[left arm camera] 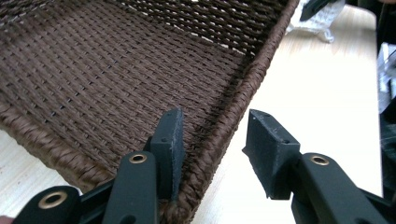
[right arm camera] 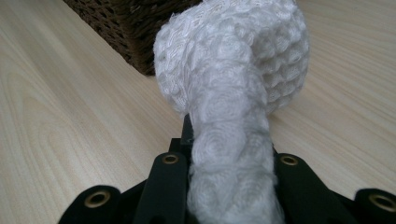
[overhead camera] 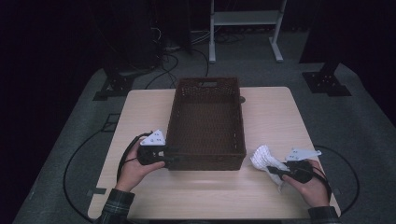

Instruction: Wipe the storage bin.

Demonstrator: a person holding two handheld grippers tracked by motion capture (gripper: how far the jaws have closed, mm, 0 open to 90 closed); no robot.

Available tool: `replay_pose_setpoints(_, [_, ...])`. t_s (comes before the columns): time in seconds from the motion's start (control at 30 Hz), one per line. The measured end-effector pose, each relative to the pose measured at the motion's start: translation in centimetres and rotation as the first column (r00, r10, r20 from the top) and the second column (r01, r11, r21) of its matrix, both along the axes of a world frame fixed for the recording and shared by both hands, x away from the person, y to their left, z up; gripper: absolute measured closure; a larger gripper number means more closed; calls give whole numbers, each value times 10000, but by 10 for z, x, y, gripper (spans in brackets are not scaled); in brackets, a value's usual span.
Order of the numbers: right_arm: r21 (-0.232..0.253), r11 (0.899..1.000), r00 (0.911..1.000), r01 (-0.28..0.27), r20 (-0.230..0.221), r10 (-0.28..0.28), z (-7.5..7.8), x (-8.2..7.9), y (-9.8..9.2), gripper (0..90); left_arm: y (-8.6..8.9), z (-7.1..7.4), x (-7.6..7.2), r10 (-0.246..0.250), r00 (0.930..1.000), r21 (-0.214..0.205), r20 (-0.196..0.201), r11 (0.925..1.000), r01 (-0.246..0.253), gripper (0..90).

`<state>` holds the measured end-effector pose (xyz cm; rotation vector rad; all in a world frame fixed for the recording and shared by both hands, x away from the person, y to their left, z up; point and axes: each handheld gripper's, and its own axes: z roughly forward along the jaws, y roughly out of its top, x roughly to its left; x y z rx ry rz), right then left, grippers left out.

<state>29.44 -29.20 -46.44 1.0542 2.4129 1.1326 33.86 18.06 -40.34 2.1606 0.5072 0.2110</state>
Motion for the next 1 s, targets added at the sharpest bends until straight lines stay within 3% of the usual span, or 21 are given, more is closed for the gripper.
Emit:
replay_pose_setpoints(0.2, [49, 10000, 10000, 36, 43, -36, 0, 0, -1, 742, -12, -3, -4, 46, 9999, 106, 163, 9999, -48, 605])
replay_pose_setpoints(0.4, [25, 9999, 9999, 125, 58, -125, 0, 0, -3, 742, -25, -8, -8, 69, 9998, -542, -161, 9985, -78, 672])
replay_pose_setpoints(0.67, [-81, 9987, 9987, 508, -41, -508, 1, 0, -9, 743, -42, -12, -13, -207, 9995, -1057, -225, 9942, 182, 732])
replay_pose_setpoints(0.87, [-566, 9953, 9968, 792, -103, -799, -1, -10, -15, 743, -49, -14, -13, -459, 9981, -1209, -404, 9918, 408, 748])
replay_pose_setpoints(1.0, [-563, 9958, 9972, 717, -188, -728, -2, -15, -15, 743, -50, -14, -13, -460, 9982, -1202, -388, 9919, 411, 741])
